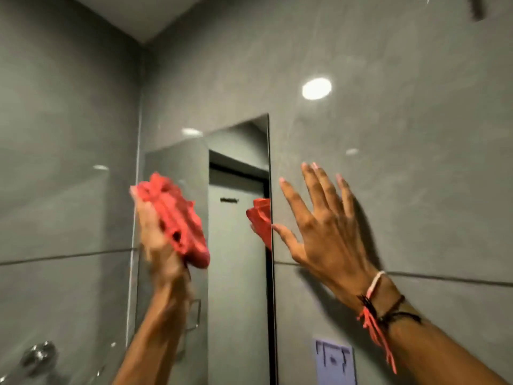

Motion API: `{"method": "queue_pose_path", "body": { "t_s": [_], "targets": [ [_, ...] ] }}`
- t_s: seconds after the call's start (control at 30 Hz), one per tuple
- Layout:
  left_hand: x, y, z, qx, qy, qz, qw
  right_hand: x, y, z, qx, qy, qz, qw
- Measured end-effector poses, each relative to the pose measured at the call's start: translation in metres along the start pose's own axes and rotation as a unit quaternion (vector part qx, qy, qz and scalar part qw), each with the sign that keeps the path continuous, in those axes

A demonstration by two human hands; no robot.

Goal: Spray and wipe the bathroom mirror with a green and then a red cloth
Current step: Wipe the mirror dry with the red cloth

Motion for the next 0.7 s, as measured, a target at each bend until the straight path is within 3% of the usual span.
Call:
{"method": "queue_pose_path", "body": {
  "t_s": [0.07, 0.1, 0.2, 0.27, 0.43, 0.7],
  "targets": [
    [-0.009, 0.054, 0.034, -0.015, 0.142, 0.1, 0.985, -0.01, 0.042, 0.006, 0.01, -0.048, -0.003, 0.999],
    [-0.009, 0.078, 0.063, 0.019, 0.235, 0.134, 0.963, -0.017, 0.058, 0.009, 0.014, -0.07, -0.004, 0.997],
    [0.033, 0.103, 0.134, 0.145, 0.418, 0.224, 0.868, -0.033, 0.086, 0.022, 0.044, -0.145, -0.009, 0.988],
    [0.059, 0.101, 0.149, 0.148, 0.487, 0.275, 0.816, -0.037, 0.09, 0.035, 0.052, -0.19, -0.029, 0.98],
    [0.069, 0.133, 0.137, 0.138, 0.474, 0.318, 0.809, -0.036, 0.091, 0.049, 0.019, -0.231, -0.032, 0.972],
    [0.1, 0.252, 0.056, 0.092, 0.502, 0.245, 0.824, -0.038, 0.091, 0.058, -0.025, -0.23, -0.044, 0.972]
  ]
}}
Point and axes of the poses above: each hand's wrist, its own y-axis towards the middle knuckle, its own z-axis out of the palm, x = y × z, the point moved 6 cm from there along y, towards the middle knuckle, and after that the axes turned 2 degrees about -x, right-handed, at the moved point
